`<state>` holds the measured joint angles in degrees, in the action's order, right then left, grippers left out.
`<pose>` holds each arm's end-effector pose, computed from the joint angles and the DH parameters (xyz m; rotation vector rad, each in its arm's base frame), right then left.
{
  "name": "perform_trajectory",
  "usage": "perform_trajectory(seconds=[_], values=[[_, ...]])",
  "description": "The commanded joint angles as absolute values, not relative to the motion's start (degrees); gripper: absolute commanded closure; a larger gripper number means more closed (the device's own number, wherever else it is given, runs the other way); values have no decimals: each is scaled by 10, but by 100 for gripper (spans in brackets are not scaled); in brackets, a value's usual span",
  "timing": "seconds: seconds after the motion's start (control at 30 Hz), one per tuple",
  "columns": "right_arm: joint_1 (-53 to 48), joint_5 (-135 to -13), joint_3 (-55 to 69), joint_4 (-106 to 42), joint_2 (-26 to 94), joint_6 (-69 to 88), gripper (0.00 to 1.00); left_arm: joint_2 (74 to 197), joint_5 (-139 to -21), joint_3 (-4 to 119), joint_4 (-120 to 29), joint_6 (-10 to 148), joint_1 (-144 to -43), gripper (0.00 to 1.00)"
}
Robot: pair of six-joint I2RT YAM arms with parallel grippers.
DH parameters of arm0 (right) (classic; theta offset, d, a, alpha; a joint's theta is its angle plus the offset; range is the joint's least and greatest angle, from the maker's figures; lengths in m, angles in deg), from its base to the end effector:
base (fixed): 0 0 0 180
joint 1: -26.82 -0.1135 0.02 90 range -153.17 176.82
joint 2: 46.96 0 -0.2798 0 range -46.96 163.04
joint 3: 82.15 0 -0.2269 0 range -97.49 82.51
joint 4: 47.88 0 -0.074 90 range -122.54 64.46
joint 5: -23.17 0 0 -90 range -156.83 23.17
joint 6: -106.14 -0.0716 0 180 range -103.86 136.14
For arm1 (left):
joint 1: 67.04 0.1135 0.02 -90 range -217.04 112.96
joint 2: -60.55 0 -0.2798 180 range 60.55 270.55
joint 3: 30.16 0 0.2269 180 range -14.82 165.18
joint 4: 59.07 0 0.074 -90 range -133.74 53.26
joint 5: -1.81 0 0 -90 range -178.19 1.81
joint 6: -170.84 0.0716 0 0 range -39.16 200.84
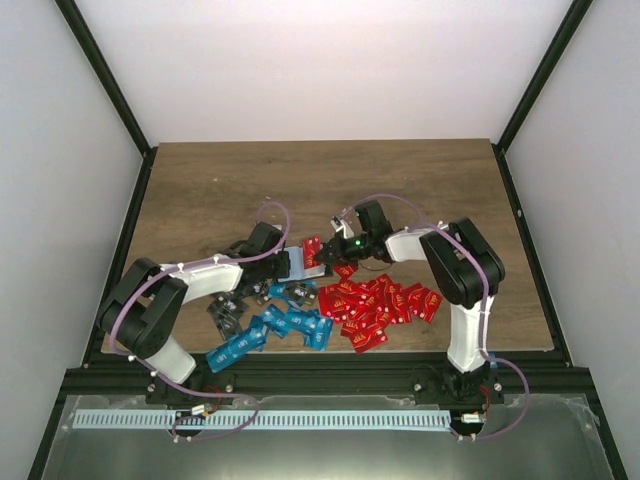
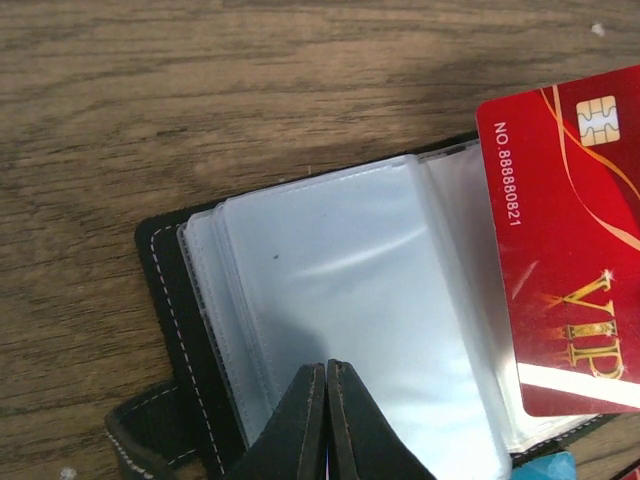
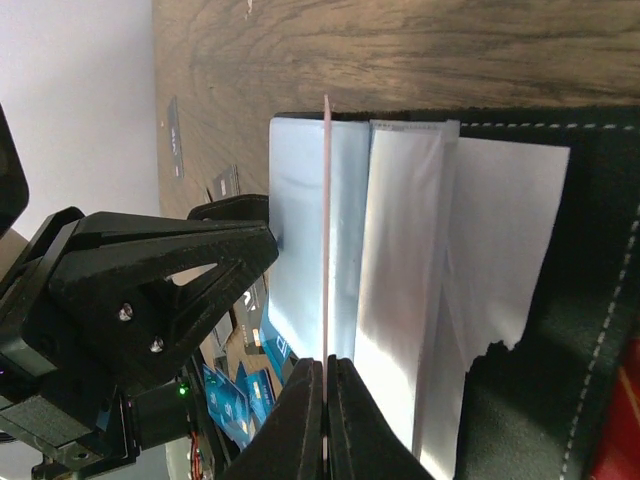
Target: Put the credit cards into the card holder
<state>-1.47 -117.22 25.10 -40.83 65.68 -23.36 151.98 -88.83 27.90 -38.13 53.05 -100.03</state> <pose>0.3115 0.2303 0.1388 -0.2225 2.5900 1.5604 0.2533 -0.1634 0.1502 0.1119 2.5667 -0.4060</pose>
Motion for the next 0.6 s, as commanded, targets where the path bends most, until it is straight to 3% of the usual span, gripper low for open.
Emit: perform_trajectory(seconds=[0.0, 0.57], values=[[-24, -1182, 232, -420, 669, -234, 99, 1530, -897, 275, -369, 525, -998, 96], [-31, -1192, 231, -439, 692, -246, 99, 1496, -917, 257, -352, 513, -998, 96]])
